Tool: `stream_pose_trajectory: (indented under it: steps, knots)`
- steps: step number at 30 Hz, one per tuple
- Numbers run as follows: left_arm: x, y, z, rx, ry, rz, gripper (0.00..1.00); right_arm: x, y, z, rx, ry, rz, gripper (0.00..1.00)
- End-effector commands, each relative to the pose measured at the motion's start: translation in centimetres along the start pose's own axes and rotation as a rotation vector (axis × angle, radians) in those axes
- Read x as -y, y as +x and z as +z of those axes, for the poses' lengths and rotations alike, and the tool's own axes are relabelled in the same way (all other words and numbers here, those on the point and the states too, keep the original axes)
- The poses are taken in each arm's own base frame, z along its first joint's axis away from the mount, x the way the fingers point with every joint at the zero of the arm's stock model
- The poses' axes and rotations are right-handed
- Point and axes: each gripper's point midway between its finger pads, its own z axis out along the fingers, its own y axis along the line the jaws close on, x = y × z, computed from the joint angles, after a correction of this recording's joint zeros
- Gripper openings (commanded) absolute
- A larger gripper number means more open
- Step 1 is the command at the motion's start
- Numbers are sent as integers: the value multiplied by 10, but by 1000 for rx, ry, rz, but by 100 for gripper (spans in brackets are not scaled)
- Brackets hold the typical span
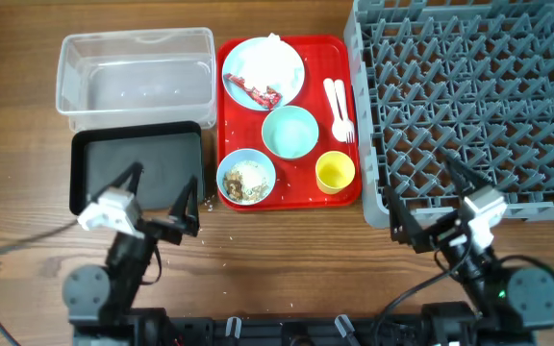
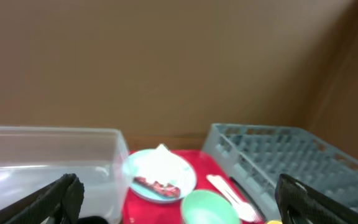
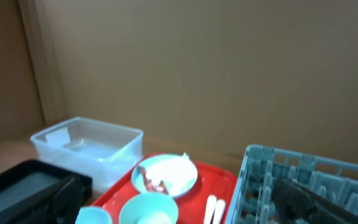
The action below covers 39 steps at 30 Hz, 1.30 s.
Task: Sort waste into correct bins and load items into the dishwasher rack
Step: 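Reach the left gripper to the tissue on the light-blue plate and grasp it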
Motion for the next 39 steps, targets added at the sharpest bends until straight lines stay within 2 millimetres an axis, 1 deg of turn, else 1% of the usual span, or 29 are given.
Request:
stream_pose_trajectory:
  steps: [1, 2, 3, 5, 8, 10, 12, 14, 15, 18, 20, 21, 23, 24, 26, 27, 29, 31, 33, 34, 35, 37, 38, 39]
  knots:
    - [19, -33, 33, -130, 74, -24, 100, -6, -28, 16, -59, -66, -7, 100]
    - [21, -36, 44, -181, 76, -37, 100, -4, -30, 21, -93, -68, 9, 100]
    - [24, -38, 61, -250, 84, -37, 100, -2, -31, 26, -129, -67, 27, 100]
    - [29, -37, 86, -345, 94, -35, 100, 1, -33, 33, -201, -66, 62, 100]
    - [36, -35, 143, -494, 45, -23, 100, 4, -33, 41, -297, -72, 111, 100]
    - [39, -24, 179, -608, -18, 9, 100, 0, -35, 47, -337, -112, 140, 100]
    - [42, -7, 205, -693, -51, 30, 100, -4, -30, 50, -358, -142, 169, 100]
    - [49, 17, 233, -740, -36, 35, 100, -4, -23, 51, -387, -138, 200, 100]
    - [49, 35, 247, -755, -30, 35, 100, -3, -20, 51, -399, -137, 208, 100]
    - [56, 87, 263, -848, 9, -21, 100, -3, -17, 52, -412, -136, 215, 100]
    - [54, 106, 273, -857, 3, -15, 100, -3, -15, 51, -421, -135, 219, 99]
    - [47, 115, 279, -856, -39, -45, 98, -4, -14, 50, -427, -135, 222, 100]
    - [20, 129, 288, -819, -256, -180, 96, -4, -12, 50, -433, -135, 226, 100]
    - [10, 135, 292, -800, -327, -215, 95, -4, -11, 50, -436, -134, 227, 100]
    - [4, 138, 295, -779, -397, -227, 91, -4, -10, 50, -442, -134, 231, 100]
    - [6, 135, 295, -778, -406, -219, 89, -4, -9, 49, -445, -134, 233, 100]
    - [12, 116, 293, -779, -430, -199, 88, -4, -9, 49, -448, -134, 235, 100]
    - [22, 87, 293, -785, -438, -187, 88, -3, -8, 50, -452, -132, 244, 100]
    - [28, 69, 290, -805, -442, -182, 88, -3, -6, 51, -457, -128, 264, 100]
    - [29, 67, 290, -820, -450, -182, 88, -3, -6, 51, -459, -128, 266, 100]
    - [28, 71, 290, -837, -465, -192, 90, -3, -5, 52, -464, -128, 268, 99]
    - [23, 92, 294, -869, -492, -215, 92, -2, -2, 53, -474, -125, 282, 100]
    - [22, 100, 296, -877, -502, -224, 92, -2, -1, 53, -479, -122, 297, 100]
    - [18, 118, 300, -899, -518, -231, 94, -2, 1, 54, -485, -121, 304, 100]
